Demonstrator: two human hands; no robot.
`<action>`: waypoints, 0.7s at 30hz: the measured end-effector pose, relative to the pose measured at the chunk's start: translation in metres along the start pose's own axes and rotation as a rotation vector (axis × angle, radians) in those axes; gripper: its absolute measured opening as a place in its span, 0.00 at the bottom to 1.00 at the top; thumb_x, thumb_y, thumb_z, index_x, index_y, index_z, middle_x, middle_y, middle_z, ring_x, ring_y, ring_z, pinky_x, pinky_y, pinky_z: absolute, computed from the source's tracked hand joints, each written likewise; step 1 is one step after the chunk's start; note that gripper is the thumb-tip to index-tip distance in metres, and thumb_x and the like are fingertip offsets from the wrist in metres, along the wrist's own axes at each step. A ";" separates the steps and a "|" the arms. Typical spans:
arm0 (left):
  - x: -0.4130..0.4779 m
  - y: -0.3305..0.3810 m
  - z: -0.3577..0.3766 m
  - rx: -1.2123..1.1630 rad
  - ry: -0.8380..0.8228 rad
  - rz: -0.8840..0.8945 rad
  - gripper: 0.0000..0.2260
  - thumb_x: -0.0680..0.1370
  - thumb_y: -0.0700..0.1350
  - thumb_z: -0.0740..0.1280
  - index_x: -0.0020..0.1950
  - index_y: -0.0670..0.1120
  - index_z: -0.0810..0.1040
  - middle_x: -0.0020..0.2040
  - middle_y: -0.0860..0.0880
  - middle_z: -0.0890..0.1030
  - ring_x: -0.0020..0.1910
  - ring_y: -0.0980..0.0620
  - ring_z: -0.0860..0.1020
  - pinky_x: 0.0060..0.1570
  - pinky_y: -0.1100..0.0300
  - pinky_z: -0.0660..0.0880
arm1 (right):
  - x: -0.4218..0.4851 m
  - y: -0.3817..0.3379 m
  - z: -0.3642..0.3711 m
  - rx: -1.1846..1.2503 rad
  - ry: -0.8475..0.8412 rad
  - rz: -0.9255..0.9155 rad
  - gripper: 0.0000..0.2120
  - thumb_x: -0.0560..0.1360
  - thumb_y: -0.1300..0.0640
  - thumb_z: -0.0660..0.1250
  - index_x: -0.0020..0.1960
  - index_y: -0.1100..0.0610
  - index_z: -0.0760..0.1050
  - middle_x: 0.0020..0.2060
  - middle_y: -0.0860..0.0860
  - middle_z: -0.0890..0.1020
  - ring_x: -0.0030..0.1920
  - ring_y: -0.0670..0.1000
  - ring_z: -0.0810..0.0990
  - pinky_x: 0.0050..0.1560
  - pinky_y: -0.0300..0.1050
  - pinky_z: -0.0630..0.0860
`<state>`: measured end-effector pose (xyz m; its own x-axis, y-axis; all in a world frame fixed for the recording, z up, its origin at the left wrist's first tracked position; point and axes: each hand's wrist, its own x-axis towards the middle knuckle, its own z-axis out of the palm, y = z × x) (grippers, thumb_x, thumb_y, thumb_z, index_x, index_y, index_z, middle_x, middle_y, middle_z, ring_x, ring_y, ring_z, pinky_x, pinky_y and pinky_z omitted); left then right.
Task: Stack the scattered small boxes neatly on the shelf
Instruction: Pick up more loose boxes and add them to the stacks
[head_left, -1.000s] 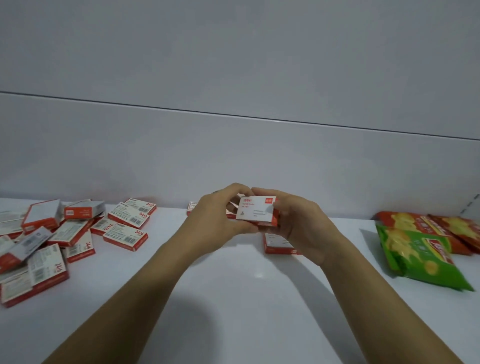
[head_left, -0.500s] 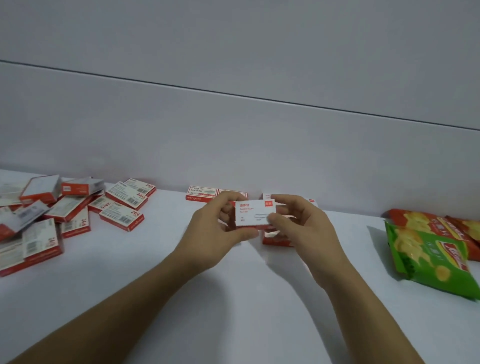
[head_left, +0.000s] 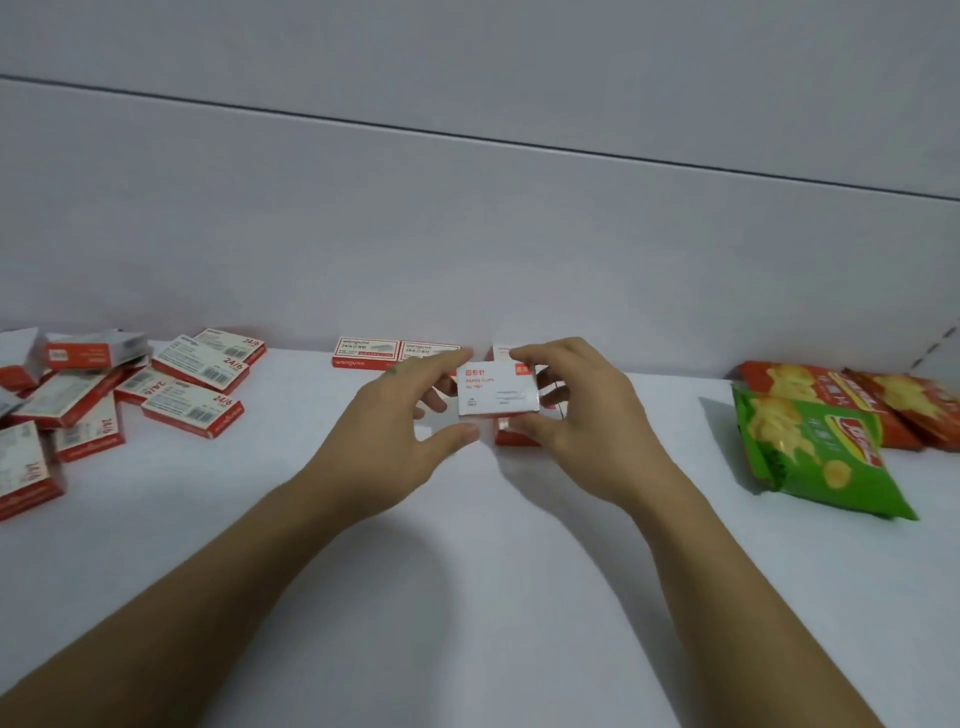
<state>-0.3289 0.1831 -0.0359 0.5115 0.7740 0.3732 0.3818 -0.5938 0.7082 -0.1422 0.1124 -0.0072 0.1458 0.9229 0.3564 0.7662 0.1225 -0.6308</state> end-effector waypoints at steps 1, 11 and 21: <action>-0.001 -0.001 0.001 0.024 -0.036 0.007 0.32 0.72 0.51 0.73 0.72 0.63 0.63 0.57 0.62 0.74 0.52 0.63 0.73 0.50 0.67 0.73 | 0.002 0.003 -0.004 0.000 0.012 0.018 0.24 0.68 0.63 0.75 0.61 0.49 0.75 0.53 0.42 0.75 0.48 0.37 0.77 0.48 0.31 0.74; -0.002 -0.006 0.015 0.337 -0.247 0.058 0.26 0.76 0.59 0.64 0.73 0.63 0.60 0.70 0.60 0.65 0.66 0.59 0.63 0.63 0.61 0.62 | 0.025 0.042 -0.066 -0.074 0.202 0.216 0.24 0.68 0.61 0.76 0.62 0.49 0.74 0.52 0.43 0.77 0.44 0.36 0.76 0.39 0.27 0.67; 0.026 0.006 0.030 0.430 -0.248 -0.018 0.28 0.74 0.64 0.64 0.72 0.61 0.61 0.71 0.56 0.68 0.67 0.54 0.69 0.60 0.55 0.69 | 0.049 0.057 -0.039 -0.131 0.045 0.221 0.24 0.71 0.58 0.74 0.64 0.49 0.74 0.53 0.42 0.79 0.42 0.41 0.79 0.45 0.41 0.73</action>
<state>-0.2896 0.1933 -0.0400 0.6500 0.7401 0.1725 0.6481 -0.6584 0.3828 -0.0672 0.1509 0.0016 0.3440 0.9046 0.2518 0.7866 -0.1312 -0.6034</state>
